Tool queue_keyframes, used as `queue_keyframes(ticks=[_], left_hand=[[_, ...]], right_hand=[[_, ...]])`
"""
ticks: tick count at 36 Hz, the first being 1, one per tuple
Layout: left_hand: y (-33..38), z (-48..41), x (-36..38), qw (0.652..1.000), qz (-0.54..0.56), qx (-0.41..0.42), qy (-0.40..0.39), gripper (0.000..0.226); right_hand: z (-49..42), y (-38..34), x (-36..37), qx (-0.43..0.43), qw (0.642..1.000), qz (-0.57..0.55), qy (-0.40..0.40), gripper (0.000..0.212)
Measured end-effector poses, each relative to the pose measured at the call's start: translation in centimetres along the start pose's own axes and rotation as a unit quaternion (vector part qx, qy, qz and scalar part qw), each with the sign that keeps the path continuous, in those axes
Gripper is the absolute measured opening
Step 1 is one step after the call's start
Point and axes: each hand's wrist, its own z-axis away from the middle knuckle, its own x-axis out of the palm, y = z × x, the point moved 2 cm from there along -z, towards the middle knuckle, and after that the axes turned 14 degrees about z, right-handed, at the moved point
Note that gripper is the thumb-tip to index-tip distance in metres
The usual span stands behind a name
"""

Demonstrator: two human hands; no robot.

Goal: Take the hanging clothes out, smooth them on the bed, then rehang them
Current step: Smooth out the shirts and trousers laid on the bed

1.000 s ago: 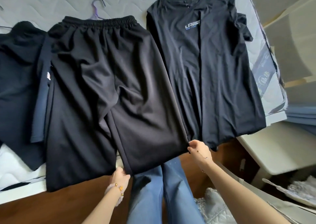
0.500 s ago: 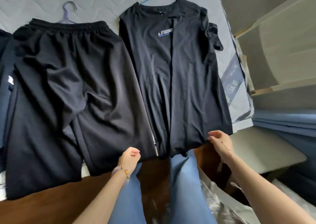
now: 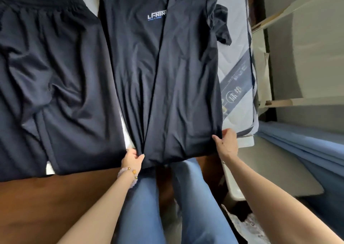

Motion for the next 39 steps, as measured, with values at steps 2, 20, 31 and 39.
queue_keyframes(ticks=[2, 20, 31, 39], left_hand=[[0.3, -0.1, 0.2, 1.0, 0.006, -0.014, -0.003, 0.029], [-1.6, -3.2, -3.5, 0.983, 0.173, -0.018, -0.053, 0.016], [-3.1, -2.8, -6.0, 0.992, 0.036, 0.044, 0.115, 0.017], [-2.3, -3.0, -6.1, 0.992, 0.042, 0.039, 0.115, 0.023]], right_hand=[[0.0, -0.4, 0.0, -0.01, 1.0, 0.022, -0.004, 0.02], [-5.1, 8.4, -8.0, 0.117, 0.988, -0.082, 0.054, 0.026], [-4.3, 8.7, -5.2, 0.145, 0.988, -0.002, 0.047, 0.027], [-2.1, 8.5, -4.2, 0.147, 0.983, -0.11, 0.027, 0.036]])
